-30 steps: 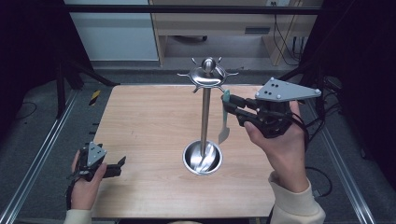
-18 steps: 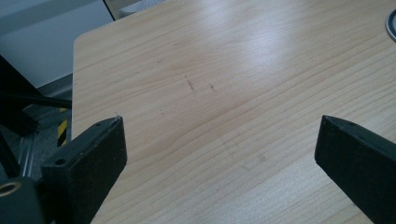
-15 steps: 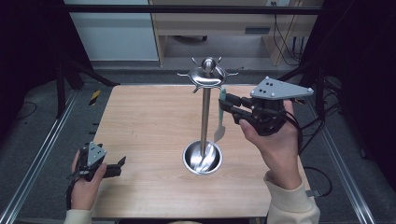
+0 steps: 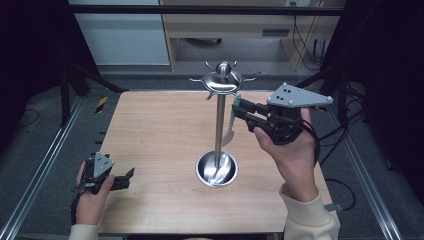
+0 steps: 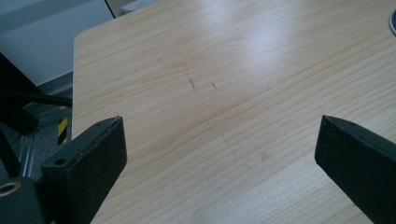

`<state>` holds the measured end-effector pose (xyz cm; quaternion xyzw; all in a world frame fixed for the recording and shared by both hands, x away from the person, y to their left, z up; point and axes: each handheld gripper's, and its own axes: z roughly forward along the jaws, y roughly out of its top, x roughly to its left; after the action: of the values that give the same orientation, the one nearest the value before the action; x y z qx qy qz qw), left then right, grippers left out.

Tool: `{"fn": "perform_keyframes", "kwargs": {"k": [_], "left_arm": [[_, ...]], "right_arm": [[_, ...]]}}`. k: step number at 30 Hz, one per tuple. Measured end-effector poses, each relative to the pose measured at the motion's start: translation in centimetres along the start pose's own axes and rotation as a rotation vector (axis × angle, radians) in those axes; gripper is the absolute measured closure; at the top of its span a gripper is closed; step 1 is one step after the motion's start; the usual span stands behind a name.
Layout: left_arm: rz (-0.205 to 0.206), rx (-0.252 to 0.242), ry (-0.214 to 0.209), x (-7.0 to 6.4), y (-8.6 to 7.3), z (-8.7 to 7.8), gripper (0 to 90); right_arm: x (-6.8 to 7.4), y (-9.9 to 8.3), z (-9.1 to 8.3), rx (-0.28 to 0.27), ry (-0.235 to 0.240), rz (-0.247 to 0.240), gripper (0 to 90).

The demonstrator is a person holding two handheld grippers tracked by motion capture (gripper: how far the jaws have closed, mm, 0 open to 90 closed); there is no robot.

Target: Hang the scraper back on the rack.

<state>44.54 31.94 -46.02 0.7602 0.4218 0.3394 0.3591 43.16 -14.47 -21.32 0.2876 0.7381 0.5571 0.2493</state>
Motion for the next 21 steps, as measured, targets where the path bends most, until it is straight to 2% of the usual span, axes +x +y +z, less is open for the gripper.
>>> {"fn": "perform_keyframes", "kwargs": {"k": [3, 6, 10, 16, 18, 21], "left_arm": [[0.000, -0.002, 0.003, 0.0, 0.0, -0.1, 2.1], [0.003, 0.001, -0.002, 0.0, 0.1, 0.0, 2.1], [0.006, -0.001, -0.001, -0.1, 0.1, 0.1, 2.1], [0.005, -0.006, -0.008, -0.1, 0.2, 0.0, 2.0], [0.001, -0.012, -0.007, 0.0, 0.2, -0.1, 2.1], [0.000, -0.011, -0.006, 0.1, 0.1, -0.1, 2.1]], "right_arm": [[0.0, -0.1, -0.3, 0.000, -0.004, -0.005, 73.4], [0.2, -0.1, -0.7, 0.010, -0.004, -0.006, 68.3], [0.2, -0.3, -1.5, 0.013, -0.028, -0.001, 60.0], [-0.6, -0.9, -1.9, 0.049, -0.122, 0.010, 45.6], [-1.0, -1.4, -1.8, 0.065, -0.181, 0.010, 40.9], [-1.6, -2.0, -1.5, 0.075, -0.218, 0.028, 36.4]]}}
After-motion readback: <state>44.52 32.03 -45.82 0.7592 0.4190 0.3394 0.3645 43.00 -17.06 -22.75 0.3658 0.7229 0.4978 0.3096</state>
